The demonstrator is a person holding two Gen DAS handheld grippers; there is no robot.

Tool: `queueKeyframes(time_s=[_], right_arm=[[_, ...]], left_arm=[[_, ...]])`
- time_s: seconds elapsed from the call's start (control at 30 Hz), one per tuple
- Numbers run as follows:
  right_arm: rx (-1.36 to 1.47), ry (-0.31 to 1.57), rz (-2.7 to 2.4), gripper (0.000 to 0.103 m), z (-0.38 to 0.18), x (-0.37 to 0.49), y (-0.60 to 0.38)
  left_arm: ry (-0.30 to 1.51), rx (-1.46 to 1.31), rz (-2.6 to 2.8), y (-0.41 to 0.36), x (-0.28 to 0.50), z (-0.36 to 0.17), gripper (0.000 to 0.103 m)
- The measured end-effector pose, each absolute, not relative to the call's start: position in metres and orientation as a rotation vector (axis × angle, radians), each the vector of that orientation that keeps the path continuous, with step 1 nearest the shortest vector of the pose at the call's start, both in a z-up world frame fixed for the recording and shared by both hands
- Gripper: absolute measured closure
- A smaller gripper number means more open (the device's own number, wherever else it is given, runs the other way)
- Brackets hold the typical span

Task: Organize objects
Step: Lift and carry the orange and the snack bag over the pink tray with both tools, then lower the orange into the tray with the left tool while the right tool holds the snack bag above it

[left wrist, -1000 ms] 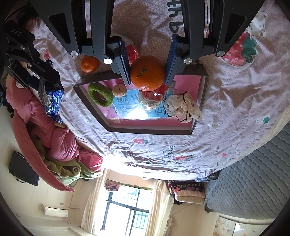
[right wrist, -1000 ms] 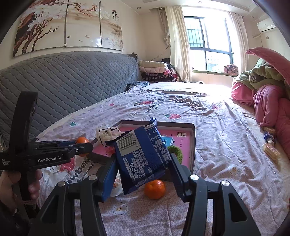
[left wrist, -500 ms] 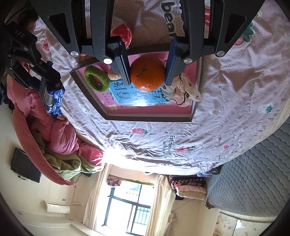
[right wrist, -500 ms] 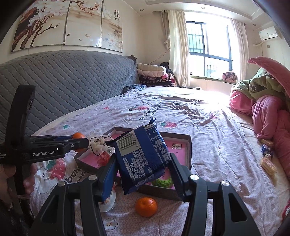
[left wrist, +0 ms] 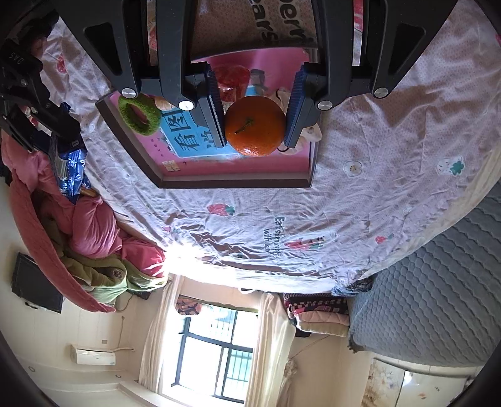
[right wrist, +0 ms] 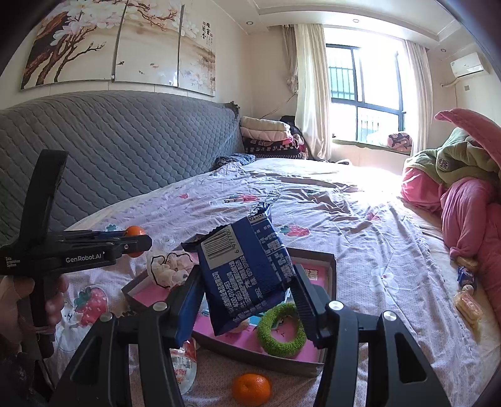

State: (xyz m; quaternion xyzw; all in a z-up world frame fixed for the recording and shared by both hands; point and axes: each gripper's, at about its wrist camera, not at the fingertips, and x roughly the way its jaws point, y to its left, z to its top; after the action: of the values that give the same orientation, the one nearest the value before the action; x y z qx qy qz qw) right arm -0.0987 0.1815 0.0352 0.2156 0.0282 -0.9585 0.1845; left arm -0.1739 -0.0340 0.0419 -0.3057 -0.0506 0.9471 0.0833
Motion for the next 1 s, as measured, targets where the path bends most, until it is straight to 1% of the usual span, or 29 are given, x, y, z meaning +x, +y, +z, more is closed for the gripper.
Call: queueKeyframes(time_s=[0.17,0.4,0.6,0.73,1.0], right_arm=[[0.571,0.079,-2.714,0.048,0.044,-0.105,0.180],[0.536,0.069,-2.730,0.048,0.057,-0.118,0.182],[0.512,0.085,-2.746,0.048,0.065,-0.130,0.182],[0.556,0.080,-2.751,0.048,0.058,-0.137,0.185],[0.719,0.075,-2.741,0.048,0.029,-0.147,0.189]], left_arm=[[-0.173,-0.899,2.843,-0.042,-0.181,0.043,0.065],[-0.142,-0.863,2.863,-0.045,-0.189,0.049,0.065],[-0.159,-0.879,2.876,-0.054,-0.194,0.048,0.065],[-0.172,-0.921,2.855,-0.055,-0.198,0.040,0.065],[-0.129,-1.048,2.812,-0.046,-0.209,0.016,0.065]])
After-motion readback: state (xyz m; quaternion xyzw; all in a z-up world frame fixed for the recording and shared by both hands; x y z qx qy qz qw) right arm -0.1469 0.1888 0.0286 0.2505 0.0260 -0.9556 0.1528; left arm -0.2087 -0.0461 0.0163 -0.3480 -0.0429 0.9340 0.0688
